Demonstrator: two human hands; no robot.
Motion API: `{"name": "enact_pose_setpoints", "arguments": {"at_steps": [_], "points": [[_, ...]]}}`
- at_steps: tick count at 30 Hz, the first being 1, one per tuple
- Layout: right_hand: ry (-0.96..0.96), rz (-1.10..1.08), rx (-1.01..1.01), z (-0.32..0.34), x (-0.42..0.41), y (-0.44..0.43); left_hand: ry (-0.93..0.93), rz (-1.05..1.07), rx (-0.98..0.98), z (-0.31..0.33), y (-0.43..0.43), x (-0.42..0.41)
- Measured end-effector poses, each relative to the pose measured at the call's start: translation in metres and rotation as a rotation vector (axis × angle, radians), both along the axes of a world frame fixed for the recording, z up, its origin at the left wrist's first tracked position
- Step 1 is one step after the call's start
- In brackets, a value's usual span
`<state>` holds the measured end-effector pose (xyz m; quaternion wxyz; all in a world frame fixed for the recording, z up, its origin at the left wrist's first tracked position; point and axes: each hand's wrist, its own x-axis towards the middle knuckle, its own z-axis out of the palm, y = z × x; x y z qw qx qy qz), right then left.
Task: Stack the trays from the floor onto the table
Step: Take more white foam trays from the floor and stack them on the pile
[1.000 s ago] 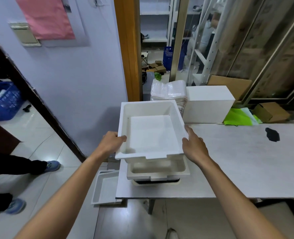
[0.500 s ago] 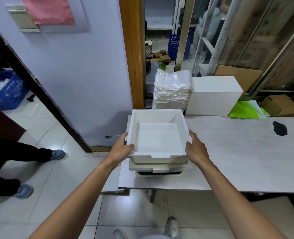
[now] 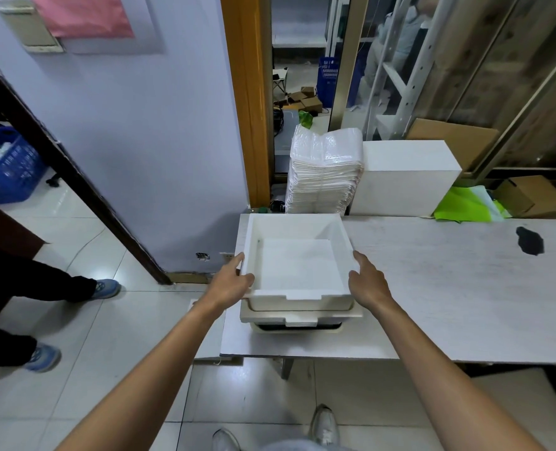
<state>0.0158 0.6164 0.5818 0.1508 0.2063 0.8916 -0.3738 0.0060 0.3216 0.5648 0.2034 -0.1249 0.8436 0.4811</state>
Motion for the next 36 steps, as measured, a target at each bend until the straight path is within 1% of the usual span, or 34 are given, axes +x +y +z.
{"name": "enact_pose_setpoints", "arguments": {"at_steps": [6, 9, 15, 20, 23, 27, 31, 36], "points": [[-0.018, 0.055, 0.070, -0.006, -0.007, 0.001, 0.023, -0.049, -0.186, -0.006, 0.006, 0.001], [-0.027, 0.069, 0.102, -0.008, -0.006, 0.002, 0.056, -0.088, -0.229, -0.002, 0.011, 0.004], [-0.091, 0.178, 0.265, -0.008, -0.003, -0.003, 0.076, -0.217, -0.385, -0.012, 0.010, 0.003], [-0.131, 0.220, 0.235, -0.008, 0.002, 0.000, 0.093, -0.267, -0.525, -0.017, 0.013, 0.002], [-0.188, 0.257, 0.236, -0.009, 0.003, 0.002, 0.080, -0.318, -0.601, -0.019, 0.017, 0.008], [-0.237, 0.277, 0.175, -0.012, 0.006, 0.003, 0.076, -0.358, -0.701, -0.024, 0.019, 0.017], [-0.245, 0.295, 0.172, -0.017, 0.007, 0.005, 0.080, -0.369, -0.742, -0.023, 0.020, 0.018], [-0.282, 0.311, 0.173, -0.016, 0.006, 0.005, 0.088, -0.370, -0.747, -0.021, 0.022, 0.019]]}}
